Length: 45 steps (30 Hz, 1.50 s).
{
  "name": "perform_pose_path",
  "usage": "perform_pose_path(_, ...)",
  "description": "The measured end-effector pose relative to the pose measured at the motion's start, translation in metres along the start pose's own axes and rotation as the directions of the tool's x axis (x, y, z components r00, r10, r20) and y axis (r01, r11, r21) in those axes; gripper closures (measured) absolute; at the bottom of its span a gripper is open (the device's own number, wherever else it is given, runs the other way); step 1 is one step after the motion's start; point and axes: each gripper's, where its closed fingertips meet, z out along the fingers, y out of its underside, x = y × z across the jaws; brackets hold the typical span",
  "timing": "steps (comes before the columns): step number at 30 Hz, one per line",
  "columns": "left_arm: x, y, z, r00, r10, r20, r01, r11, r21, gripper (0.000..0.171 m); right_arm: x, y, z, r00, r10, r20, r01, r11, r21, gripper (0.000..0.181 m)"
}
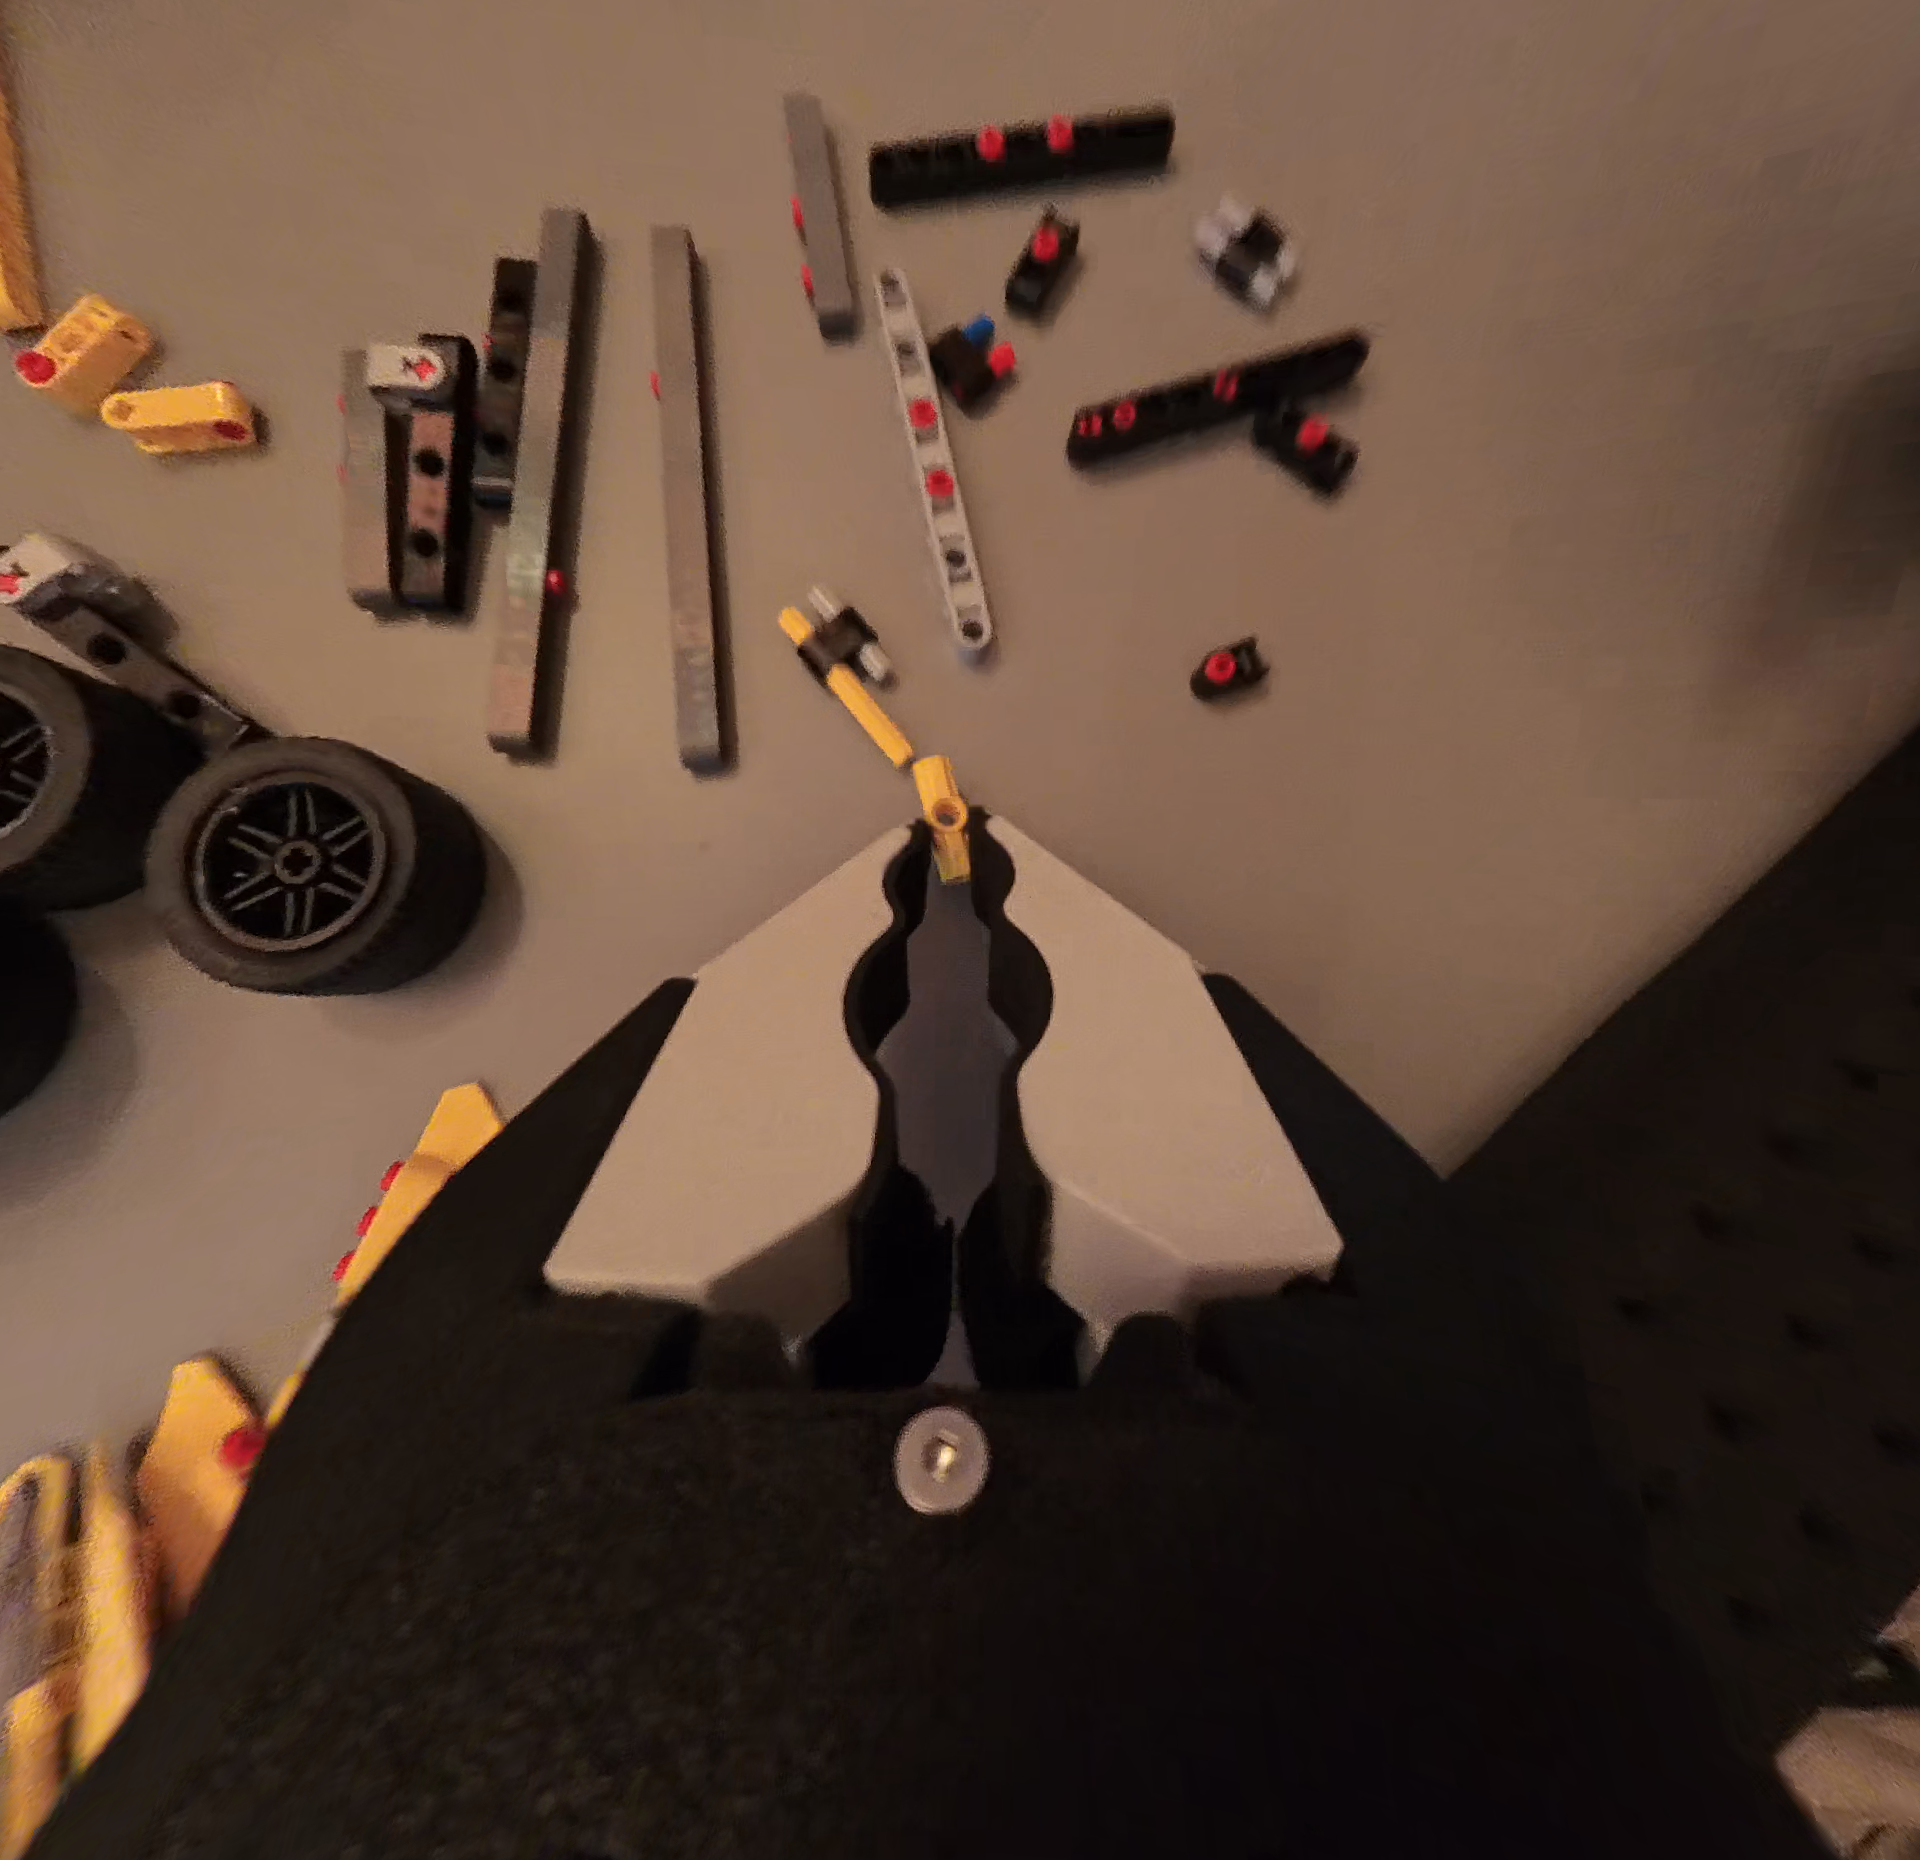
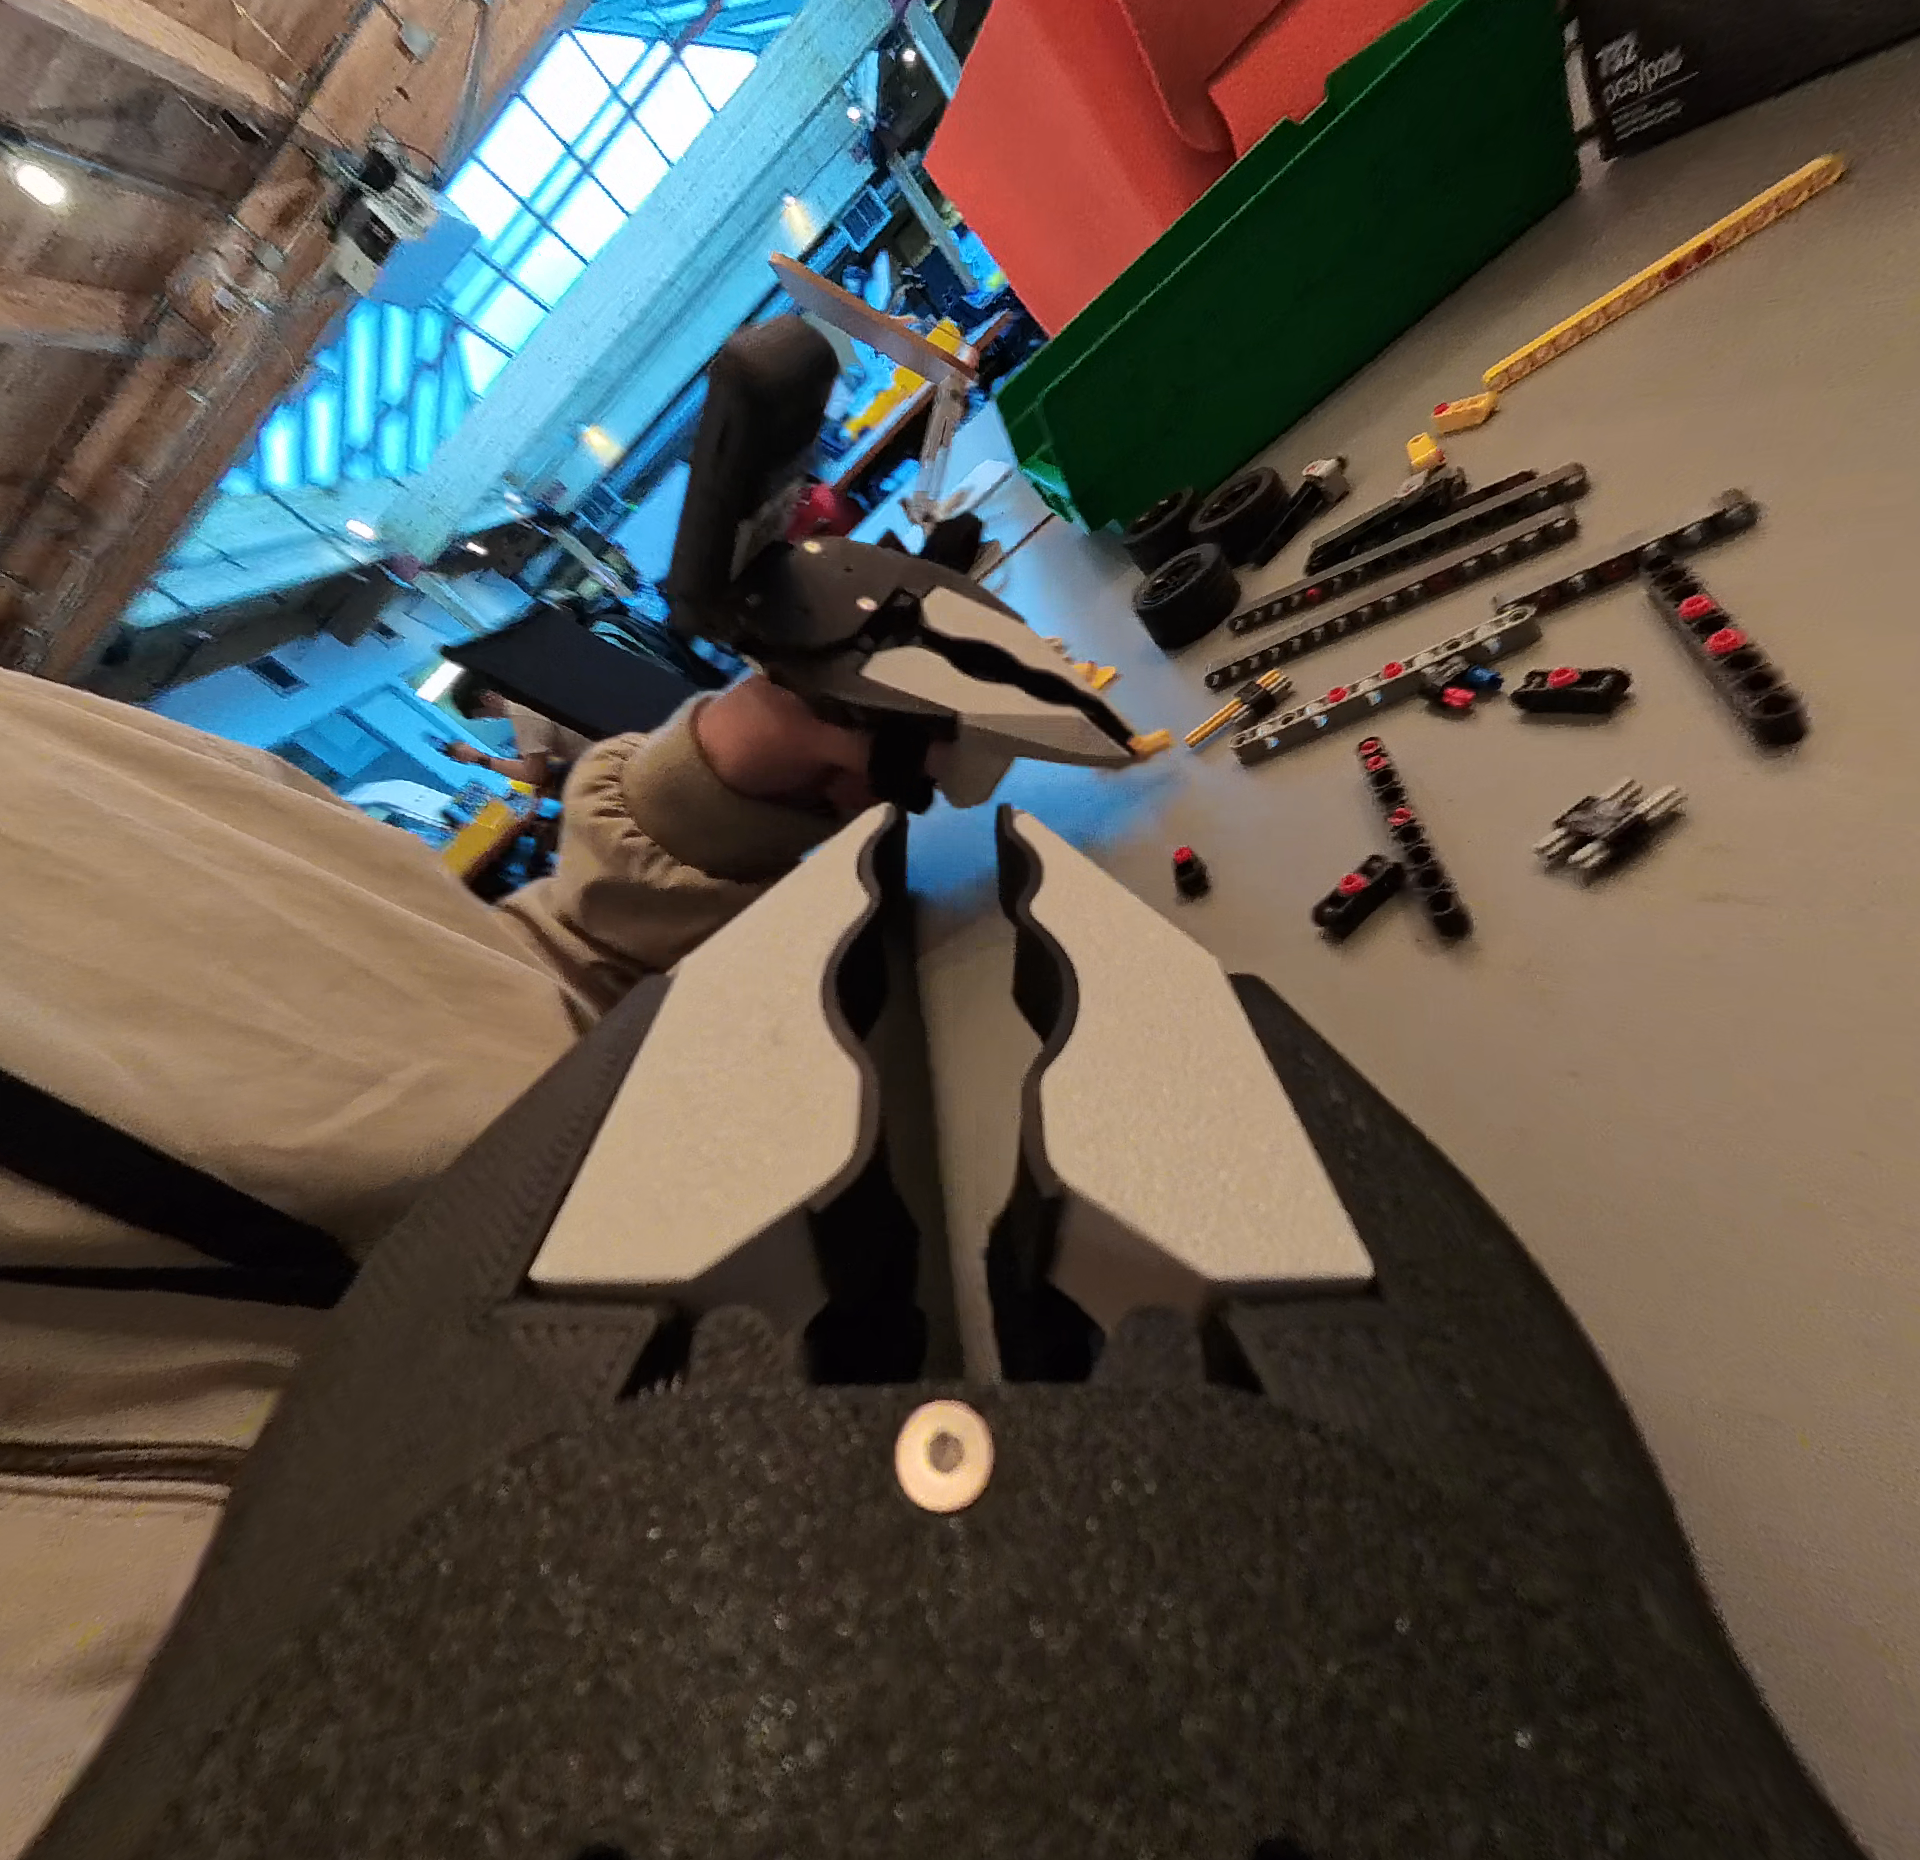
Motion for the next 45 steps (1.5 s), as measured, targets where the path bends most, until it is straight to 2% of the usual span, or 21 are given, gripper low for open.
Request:
perform_pose_path(2, 0.028, -0.028, -0.008, 0.963, -0.140, -0.231, 0.177, 0.973, 0.150, 0.165, 0.004, -0.002, 0.001, 0.983, -0.158, -0.092, 0.158, 0.987, -0.011, 0.154)
perform_pose_path(4, 0.060, -0.059, -0.027, 0.793, -0.259, -0.551, 0.436, 0.874, 0.216, 0.166, 0.000, -0.008, 0.004, 0.886, -0.426, -0.182, 0.428, 0.903, -0.027, 0.139)
perform_pose_path(6, 0.075, -0.076, -0.039, 0.589, -0.315, -0.744, 0.619, 0.768, 0.165, 0.166, -0.005, -0.014, 0.005, 0.711, -0.646, -0.277, 0.659, 0.750, -0.058, 0.136)
perform_pose_path(7, 0.082, -0.078, -0.039, 0.525, -0.318, -0.789, 0.652, 0.747, 0.133, 0.165, -0.009, -0.017, 0.005, 0.644, -0.696, -0.318, 0.719, 0.692, -0.057, 0.138)
perform_pose_path(9, 0.097, -0.082, -0.038, 0.458, -0.306, -0.834, 0.673, 0.733, 0.101, 0.165, -0.018, -0.025, 0.002, 0.569, -0.732, -0.375, 0.783, 0.621, -0.024, 0.140)
perform_pose_path(11, 0.111, -0.087, -0.037, 0.423, -0.290, -0.859, 0.677, 0.731, 0.086, 0.165, -0.020, -0.022, 0.003, 0.582, -0.731, -0.355, 0.778, 0.628, -0.017, 0.139)
perform_pose_path(14, 0.134, -0.092, -0.036, 0.416, -0.256, -0.873, 0.646, 0.759, 0.085, 0.165, -0.017, -0.018, 0.006, 0.611, -0.717, -0.337, 0.755, 0.656, -0.027, 0.134)
perform_pose_path(16, 0.146, -0.094, -0.036, 0.406, -0.242, -0.881, 0.626, 0.776, 0.075, 0.165, -0.020, -0.016, 0.007, 0.609, -0.726, -0.318, 0.760, 0.650, -0.028, 0.143)
perform_pose_path(17, 0.149, -0.094, -0.036, 0.406, -0.242, -0.881, 0.624, 0.778, 0.074, 0.165, -0.018, -0.014, 0.006, 0.592, -0.739, -0.321, 0.768, 0.639, -0.053, 0.156)
perform_pose_path(20, 0.149, -0.092, -0.036, 0.433, -0.233, -0.871, 0.608, 0.788, 0.092, 0.165, -0.017, -0.012, 0.005, 0.579, -0.754, -0.311, 0.774, 0.628, -0.079, 0.156)
perform_pose_path(22, 0.136, -0.088, -0.036, 0.506, -0.239, -0.829, 0.591, 0.796, 0.130, 0.147, -0.008, -0.019, -0.005, 0.564, -0.748, -0.350, 0.772, 0.628, -0.096, 0.156)
perform_pose_path(24, 0.107, -0.082, -0.040, 0.635, -0.234, -0.736, 0.553, 0.803, 0.222, 0.142, 0.018, -0.033, -0.033, 0.491, -0.754, -0.436, 0.770, 0.610, -0.188, 0.157)
perform_pose_path(26, 0.069, -0.068, -0.042, 0.794, -0.239, -0.559, 0.464, 0.833, 0.303, 0.142, 0.059, -0.062, -0.088, 0.371, -0.719, -0.588, 0.734, 0.615, -0.289, 0.156)
perform_pose_path(27, 0.052, -0.057, -0.042, 0.858, -0.238, -0.455, 0.405, 0.858, 0.317, 0.142, 0.081, -0.075, -0.123, 0.326, -0.678, -0.658, 0.686, 0.649, -0.329, 0.156)
perform_pose_path(30, 0.015, -0.024, -0.042, 0.967, -0.175, -0.183, 0.218, 0.942, 0.253, 0.142, 0.139, -0.091, -0.237, 0.166, -0.517, -0.840, 0.459, 0.794, -0.398, 0.156)
perform_pose_path(32, -0.010, -0.004, -0.040, 0.991, -0.134, -0.001, 0.132, 0.975, 0.178, 0.142, 0.157, -0.084, -0.287, 0.110, -0.436, -0.893, 0.319, 0.867, -0.384, 0.156)
perform_pose_path(34, -0.031, 0.009, -0.039, 0.984, -0.118, 0.131, 0.102, 0.987, 0.121, 0.143, 0.166, -0.074, -0.310, 0.082, -0.417, -0.905, 0.230, 0.892, -0.390, 0.156)
perform_pose_path(37, -0.045, 0.014, -0.039, 0.973, -0.161, 0.164, 0.142, 0.982, 0.123, 0.142, 0.174, -0.060, -0.325, 0.054, -0.410, -0.910, 0.138, 0.906, -0.400, 0.156)
perform_pose_path(40, -0.059, 0.005, -0.043, 0.958, -0.243, 0.152, 0.211, 0.957, 0.197, 0.124, 0.169, -0.066, -0.328, 0.059, -0.336, -0.940, 0.142, 0.935, -0.325, 0.151)
perform_pose_path(43, -0.083, -0.006, -0.047, 0.936, -0.281, 0.210, 0.221, 0.938, 0.268, 0.119, 0.155, -0.082, -0.316, 0.051, -0.331, -0.942, 0.229, 0.922, -0.311, 0.143)
perform_pose_path(45, -0.096, -0.009, -0.041, 0.928, -0.293, 0.231, 0.229, 0.936, 0.269, 0.117, 0.141, -0.091, -0.279, 0.140, -0.335, -0.932, 0.325, 0.905, -0.276, 0.141)
